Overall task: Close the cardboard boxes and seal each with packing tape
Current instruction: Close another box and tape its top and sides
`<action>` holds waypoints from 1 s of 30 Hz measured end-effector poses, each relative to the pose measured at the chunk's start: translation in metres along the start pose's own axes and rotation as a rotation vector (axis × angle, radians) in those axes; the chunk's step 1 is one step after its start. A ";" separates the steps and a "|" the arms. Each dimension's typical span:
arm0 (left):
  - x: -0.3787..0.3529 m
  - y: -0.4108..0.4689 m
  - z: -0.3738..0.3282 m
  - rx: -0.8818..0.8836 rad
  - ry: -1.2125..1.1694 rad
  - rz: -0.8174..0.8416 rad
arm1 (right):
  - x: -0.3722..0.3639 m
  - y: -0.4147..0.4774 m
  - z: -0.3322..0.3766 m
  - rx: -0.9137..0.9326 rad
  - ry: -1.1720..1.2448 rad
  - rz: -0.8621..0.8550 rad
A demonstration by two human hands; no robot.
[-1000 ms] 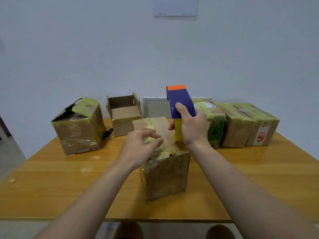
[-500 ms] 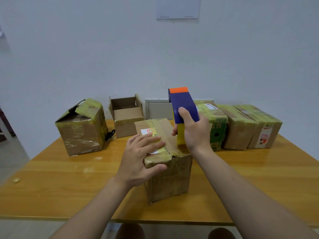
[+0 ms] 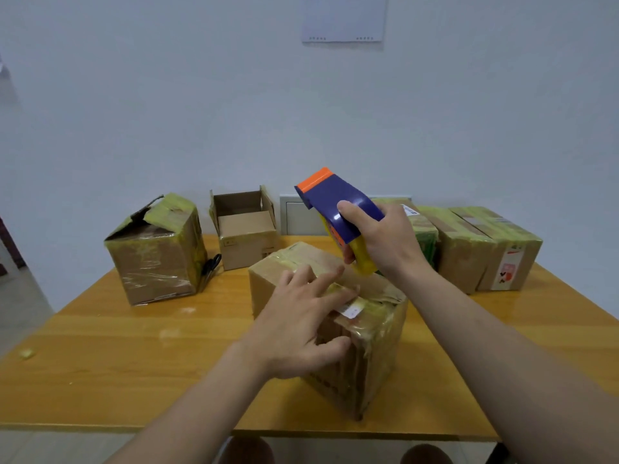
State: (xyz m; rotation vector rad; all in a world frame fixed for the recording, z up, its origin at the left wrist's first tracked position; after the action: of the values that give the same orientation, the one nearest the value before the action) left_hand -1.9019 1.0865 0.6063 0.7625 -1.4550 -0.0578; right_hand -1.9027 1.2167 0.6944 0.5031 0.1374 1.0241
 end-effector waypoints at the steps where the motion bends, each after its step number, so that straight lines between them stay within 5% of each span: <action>1: 0.000 0.003 0.001 -0.025 0.022 0.048 | 0.003 0.000 0.005 0.004 0.014 0.011; 5: 0.005 0.013 -0.008 -0.004 0.060 0.049 | 0.016 0.008 0.024 -0.042 0.123 0.031; 11: -0.008 0.029 -0.042 0.247 0.168 -0.093 | 0.026 0.011 0.012 -0.238 0.086 0.309; 20: 0.003 0.025 -0.013 0.120 0.008 0.072 | 0.066 0.008 -0.012 -0.247 0.112 0.058; 30: 0.018 0.010 0.025 0.202 -0.261 0.121 | 0.058 0.011 -0.015 -0.242 0.049 0.223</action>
State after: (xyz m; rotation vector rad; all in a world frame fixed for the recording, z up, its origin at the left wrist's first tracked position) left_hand -1.9260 1.0747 0.6246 0.8523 -1.7719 0.0861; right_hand -1.8857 1.2749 0.6936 0.2769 -0.0005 1.2532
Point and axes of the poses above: each hand's wrist, its own y-axis towards the middle knuckle, its own x-axis out of the back of the hand, z = x × y, the point moved 9 cm from there along y, towards the middle knuckle, and after that the axes turned 5 degrees about -z, right-handed, at the moved point
